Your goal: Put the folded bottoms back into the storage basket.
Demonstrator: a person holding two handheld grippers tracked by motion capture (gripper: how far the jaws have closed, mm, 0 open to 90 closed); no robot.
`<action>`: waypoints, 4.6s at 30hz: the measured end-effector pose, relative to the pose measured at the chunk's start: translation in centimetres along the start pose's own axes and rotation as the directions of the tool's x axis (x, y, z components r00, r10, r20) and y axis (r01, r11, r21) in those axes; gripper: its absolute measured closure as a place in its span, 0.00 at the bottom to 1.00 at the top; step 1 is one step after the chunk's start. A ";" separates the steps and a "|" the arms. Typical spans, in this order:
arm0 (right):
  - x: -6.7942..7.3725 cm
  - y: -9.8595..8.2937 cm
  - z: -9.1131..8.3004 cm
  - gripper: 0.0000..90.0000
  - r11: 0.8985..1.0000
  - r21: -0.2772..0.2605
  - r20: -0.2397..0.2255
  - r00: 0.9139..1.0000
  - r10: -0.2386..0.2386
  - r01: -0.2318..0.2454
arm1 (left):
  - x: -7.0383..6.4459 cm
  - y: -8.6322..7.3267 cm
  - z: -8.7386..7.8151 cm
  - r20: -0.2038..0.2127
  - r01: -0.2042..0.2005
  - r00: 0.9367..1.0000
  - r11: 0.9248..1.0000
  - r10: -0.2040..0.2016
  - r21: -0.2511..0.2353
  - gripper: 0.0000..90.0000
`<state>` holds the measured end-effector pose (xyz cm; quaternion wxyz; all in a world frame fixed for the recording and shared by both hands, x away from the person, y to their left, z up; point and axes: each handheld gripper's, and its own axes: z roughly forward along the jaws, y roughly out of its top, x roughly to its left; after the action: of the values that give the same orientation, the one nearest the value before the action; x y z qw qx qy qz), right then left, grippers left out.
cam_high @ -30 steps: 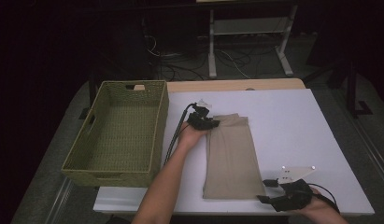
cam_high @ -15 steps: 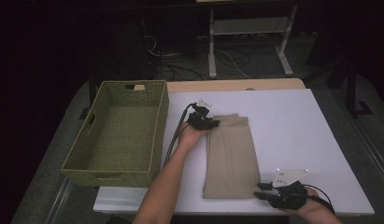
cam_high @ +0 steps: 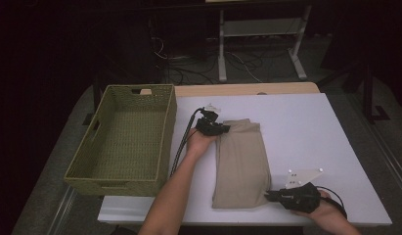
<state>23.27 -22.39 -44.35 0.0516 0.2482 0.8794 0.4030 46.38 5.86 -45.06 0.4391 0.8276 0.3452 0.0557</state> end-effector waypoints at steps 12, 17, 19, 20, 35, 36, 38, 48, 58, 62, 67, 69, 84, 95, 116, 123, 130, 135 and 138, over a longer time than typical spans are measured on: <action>-1.7 4.5 -0.8 0.94 0.988 -0.153 0.001 1.000 -0.014 0.014 | -1.8 1.6 -2.7 0.052 -0.015 0.998 0.997 0.019 -0.074 0.86; -2.3 6.4 -0.7 0.94 0.979 -0.205 -0.018 1.000 -0.018 0.014 | -2.5 2.3 -3.7 0.078 -0.015 0.997 0.995 0.023 -0.100 0.86; -2.4 7.1 -0.8 0.94 0.975 -0.223 -0.023 0.999 -0.024 0.018 | -2.8 2.5 -4.1 0.088 -0.015 0.996 0.994 0.024 -0.107 0.86; -2.4 7.4 -0.8 0.94 0.973 -0.230 -0.025 0.999 -0.027 0.021 | -2.9 2.7 -4.2 0.095 -0.013 0.995 0.994 0.023 -0.112 0.86; -3.0 12.9 -2.6 0.94 0.939 -0.333 -0.006 0.996 -0.091 0.084 | -4.6 7.9 -9.0 0.067 -0.054 0.996 0.986 0.066 -0.159 0.86; -3.1 13.4 -2.8 0.94 0.936 -0.341 -0.004 0.995 -0.095 0.088 | -4.6 8.3 -9.4 0.063 -0.056 0.996 0.985 0.067 -0.164 0.86; -3.2 14.2 -3.2 0.94 0.929 -0.358 -0.008 0.995 -0.100 0.090 | -4.8 9.1 -10.4 0.052 -0.061 0.996 0.984 0.071 -0.169 0.86; -3.7 18.1 -4.2 0.94 0.913 -0.399 -0.038 0.994 -0.106 0.082 | -5.0 12.0 -15.2 0.020 -0.058 0.998 0.979 0.063 -0.197 0.86; -2.9 22.7 -4.5 0.94 0.901 -0.416 -0.044 0.987 -0.153 0.121 | -4.4 13.9 -20.4 -0.024 -0.071 0.997 0.968 0.067 -0.241 0.86; -2.3 24.6 -4.0 0.94 0.900 -0.412 -0.048 0.984 -0.173 0.138 | -3.0 13.5 -22.5 -0.041 -0.067 0.997 0.965 0.059 -0.255 0.86; -1.4 27.0 -2.2 0.94 0.905 -0.396 -0.062 0.979 -0.193 0.153 | -0.9 12.5 -25.1 -0.069 -0.059 0.997 0.961 0.042 -0.269 0.86; -1.0 28.0 -1.3 0.94 0.904 -0.396 -0.075 0.976 -0.204 0.159 | 0.0 12.1 -26.3 -0.085 -0.062 0.996 0.960 0.040 -0.271 0.86; 3.4 34.3 6.8 0.94 0.912 -0.361 -0.153 0.952 -0.263 0.194 | 7.1 7.8 -33.2 -0.167 -0.040 0.986 0.965 -0.004 -0.258 0.86; 5.5 36.0 12.4 0.94 0.930 -0.317 -0.192 0.947 -0.256 0.187 | 11.9 4.5 -34.0 -0.211 -0.027 0.977 0.973 -0.022 -0.227 0.86; 7.1 34.6 21.1 0.94 0.967 -0.182 -0.212 0.953 -0.215 0.177 | 15.7 -0.7 -30.1 -0.263 0.024 0.963 0.987 -0.067 -0.161 0.86; 7.0 32.8 21.5 0.93 0.974 -0.115 -0.221 0.951 -0.215 0.194 | 15.9 -2.0 -28.3 -0.242 0.049 0.967 0.988 -0.084 -0.147 0.86; 6.6 31.2 19.8 0.81 0.979 -0.109 -0.267 0.943 -0.197 0.174 | 15.5 -2.1 -26.5 -0.214 0.038 0.975 0.992 -0.064 -0.123 0.86; 6.0 30.8 18.2 0.65 0.979 -0.126 -0.252 0.950 -0.185 0.157 | 15.2 -1.9 -25.5 -0.204 0.036 0.977 0.993 -0.058 -0.108 0.86; 5.4 30.6 17.3 0.57 0.980 -0.134 -0.236 0.956 -0.177 0.148 | 15.0 -1.6 -25.2 -0.209 0.033 0.976 0.994 -0.054 -0.103 0.86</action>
<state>35.67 8.90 -32.88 -0.0110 0.1196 0.8717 0.4751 46.89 33.09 -34.15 0.4416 0.7864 0.4047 0.1507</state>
